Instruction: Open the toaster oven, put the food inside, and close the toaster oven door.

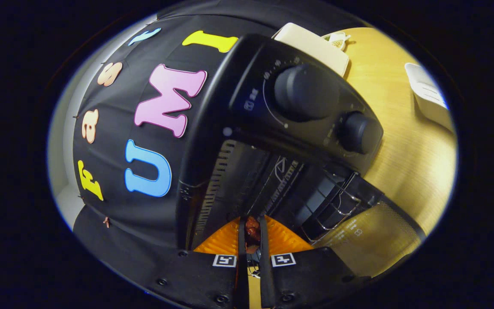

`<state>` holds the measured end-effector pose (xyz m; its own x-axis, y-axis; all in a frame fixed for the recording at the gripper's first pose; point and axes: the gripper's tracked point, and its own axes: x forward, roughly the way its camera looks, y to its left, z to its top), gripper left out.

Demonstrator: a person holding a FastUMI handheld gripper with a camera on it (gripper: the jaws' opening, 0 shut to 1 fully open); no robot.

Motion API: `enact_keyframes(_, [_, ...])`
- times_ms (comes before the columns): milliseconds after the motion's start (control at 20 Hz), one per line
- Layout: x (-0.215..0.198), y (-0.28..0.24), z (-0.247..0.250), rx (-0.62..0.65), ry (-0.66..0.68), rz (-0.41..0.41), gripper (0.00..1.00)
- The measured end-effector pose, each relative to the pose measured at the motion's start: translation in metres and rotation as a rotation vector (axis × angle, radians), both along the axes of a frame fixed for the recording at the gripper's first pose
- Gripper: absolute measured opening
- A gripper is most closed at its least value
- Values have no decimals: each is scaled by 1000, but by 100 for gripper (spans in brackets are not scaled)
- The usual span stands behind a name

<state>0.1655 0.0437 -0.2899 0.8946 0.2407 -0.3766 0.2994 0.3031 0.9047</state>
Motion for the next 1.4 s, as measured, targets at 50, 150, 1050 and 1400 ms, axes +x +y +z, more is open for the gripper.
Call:
enact_keyframes(50, [-2,0,-1,-21,-4,6,15])
enact_keyframes(150, [-4,-3,-4,-74,20,7,15])
enact_keyframes(1050, [-115,5,5,-836,119,430,98])
enact_keyframes(1400, [-166,22,-3,-999,175,589,98])
